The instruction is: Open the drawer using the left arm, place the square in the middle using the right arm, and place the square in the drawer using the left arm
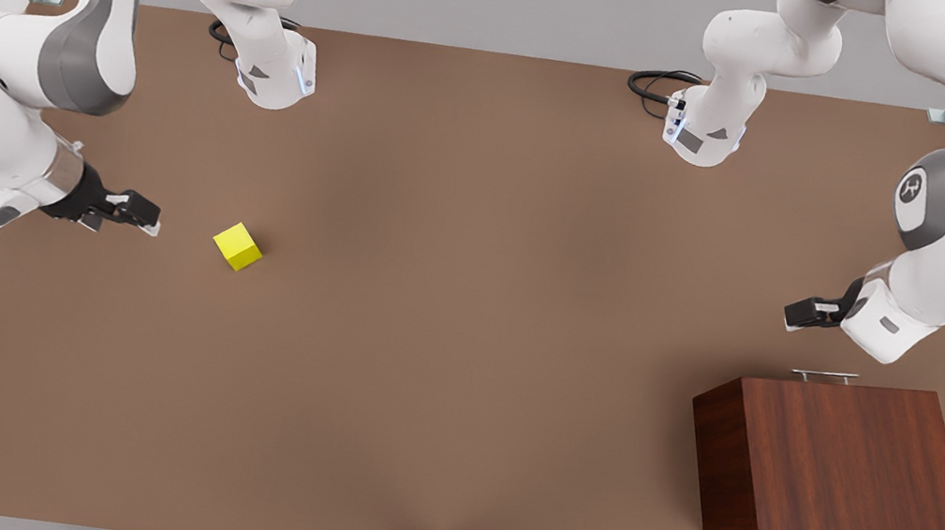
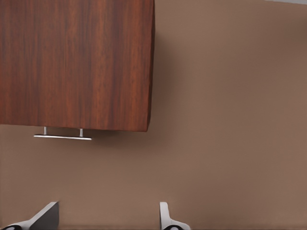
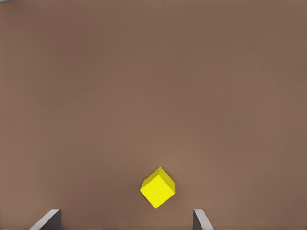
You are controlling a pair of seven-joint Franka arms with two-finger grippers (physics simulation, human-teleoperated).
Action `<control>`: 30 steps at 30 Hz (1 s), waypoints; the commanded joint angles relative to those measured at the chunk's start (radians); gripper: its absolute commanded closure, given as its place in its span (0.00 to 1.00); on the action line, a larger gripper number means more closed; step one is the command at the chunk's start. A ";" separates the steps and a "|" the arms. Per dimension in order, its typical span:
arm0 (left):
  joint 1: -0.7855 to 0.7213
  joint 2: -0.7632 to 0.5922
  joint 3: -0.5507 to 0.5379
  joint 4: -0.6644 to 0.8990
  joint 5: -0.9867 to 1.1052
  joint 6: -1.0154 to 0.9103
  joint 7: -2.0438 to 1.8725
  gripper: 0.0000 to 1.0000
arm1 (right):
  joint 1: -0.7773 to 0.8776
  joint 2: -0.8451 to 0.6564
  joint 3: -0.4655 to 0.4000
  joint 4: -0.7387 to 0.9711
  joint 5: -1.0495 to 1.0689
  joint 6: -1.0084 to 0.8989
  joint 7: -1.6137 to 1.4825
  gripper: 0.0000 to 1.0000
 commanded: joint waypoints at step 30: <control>0.024 -0.144 0.263 -0.870 -0.031 1.100 -1.079 0.00 | 0.200 -0.003 0.054 -0.356 0.109 0.290 1.062 0.00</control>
